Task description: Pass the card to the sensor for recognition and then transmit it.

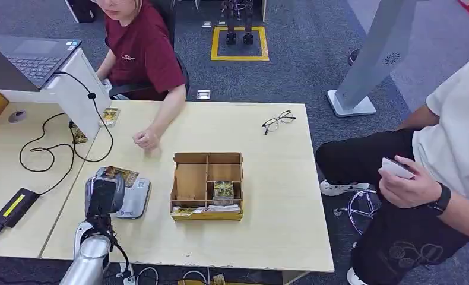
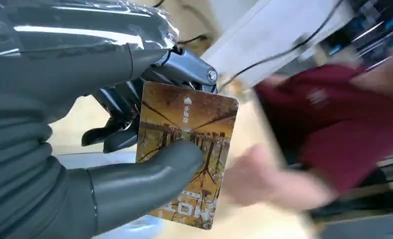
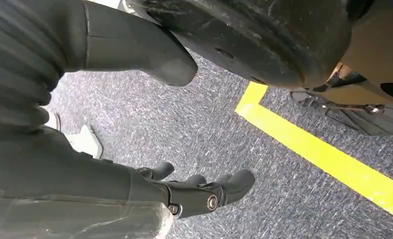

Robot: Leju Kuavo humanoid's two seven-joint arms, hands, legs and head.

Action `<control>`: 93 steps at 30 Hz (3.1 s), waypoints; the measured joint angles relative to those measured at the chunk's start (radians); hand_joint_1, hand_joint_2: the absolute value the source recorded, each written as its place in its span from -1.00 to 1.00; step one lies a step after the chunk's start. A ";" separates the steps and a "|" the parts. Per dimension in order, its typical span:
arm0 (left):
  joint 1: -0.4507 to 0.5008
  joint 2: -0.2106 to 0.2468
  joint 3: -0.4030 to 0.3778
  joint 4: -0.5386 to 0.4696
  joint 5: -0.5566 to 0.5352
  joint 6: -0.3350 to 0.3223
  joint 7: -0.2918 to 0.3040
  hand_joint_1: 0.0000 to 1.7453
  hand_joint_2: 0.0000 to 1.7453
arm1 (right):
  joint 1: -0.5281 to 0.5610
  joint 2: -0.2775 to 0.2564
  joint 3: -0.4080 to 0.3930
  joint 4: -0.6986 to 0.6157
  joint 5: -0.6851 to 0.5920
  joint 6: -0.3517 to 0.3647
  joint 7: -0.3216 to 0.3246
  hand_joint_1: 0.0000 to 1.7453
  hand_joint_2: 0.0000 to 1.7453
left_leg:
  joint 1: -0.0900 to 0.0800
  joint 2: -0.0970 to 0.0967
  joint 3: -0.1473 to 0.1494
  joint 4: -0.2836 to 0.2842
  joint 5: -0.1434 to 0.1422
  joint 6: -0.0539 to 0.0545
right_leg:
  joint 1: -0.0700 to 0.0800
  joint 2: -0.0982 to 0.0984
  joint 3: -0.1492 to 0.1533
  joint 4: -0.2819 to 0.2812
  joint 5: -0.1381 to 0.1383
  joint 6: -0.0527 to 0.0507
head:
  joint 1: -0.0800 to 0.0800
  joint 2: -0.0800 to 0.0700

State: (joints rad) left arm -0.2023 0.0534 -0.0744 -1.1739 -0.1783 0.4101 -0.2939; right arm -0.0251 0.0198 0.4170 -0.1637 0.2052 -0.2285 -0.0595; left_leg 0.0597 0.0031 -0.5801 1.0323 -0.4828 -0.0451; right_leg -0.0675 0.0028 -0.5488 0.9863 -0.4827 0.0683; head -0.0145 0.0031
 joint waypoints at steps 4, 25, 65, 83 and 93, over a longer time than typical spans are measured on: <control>0.014 -0.005 0.000 -0.124 -0.025 0.097 -0.148 1.00 1.00 | 0.001 0.000 0.000 0.000 0.006 0.010 -0.006 -1.00 1.00 | 0.000 0.000 0.000 0.000 0.000 0.000 | 0.000 0.000 0.000 0.000 0.000 0.000 | 0.000 0.000; -0.120 -0.034 0.275 -0.043 -1.025 0.283 -0.176 1.00 1.00 | -0.031 0.000 0.023 -0.005 0.060 0.055 0.007 -1.00 1.00 | 0.000 0.000 -0.001 0.000 0.001 0.000 | 0.000 0.001 -0.001 0.000 0.000 0.000 | 0.000 0.000; 0.049 0.045 -0.048 -0.180 -0.468 0.096 -0.076 -1.00 1.00 | -0.007 0.001 -0.021 -0.010 0.015 0.017 -0.031 -1.00 1.00 | 0.000 0.001 -0.002 0.000 0.000 0.000 | 0.000 0.001 -0.003 0.000 -0.001 0.000 | 0.000 0.000; 0.325 0.213 -0.348 -0.471 -0.925 0.140 -0.004 -1.00 1.00 | 0.003 0.001 -0.054 -0.009 0.001 0.010 -0.042 -1.00 1.00 | 0.000 0.001 -0.002 0.000 0.000 0.000 | 0.000 0.000 -0.003 0.000 -0.001 0.000 | 0.000 0.000; 0.274 0.219 -0.420 -0.319 -1.129 0.234 0.171 -1.00 1.00 | -0.001 0.002 -0.054 -0.009 0.006 0.011 -0.021 -1.00 1.00 | 0.000 0.001 -0.002 0.000 0.000 0.000 | 0.000 0.000 -0.002 0.000 -0.001 0.000 | 0.000 0.000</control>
State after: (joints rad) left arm 0.0715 0.2728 -0.4944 -1.4934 -1.3069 0.6439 -0.1224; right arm -0.0260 0.0217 0.3632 -0.1728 0.2113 -0.2171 -0.0801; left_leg 0.0597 0.0036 -0.5824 1.0321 -0.4833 -0.0446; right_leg -0.0675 0.0030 -0.5513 0.9861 -0.4832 0.0686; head -0.0145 0.0031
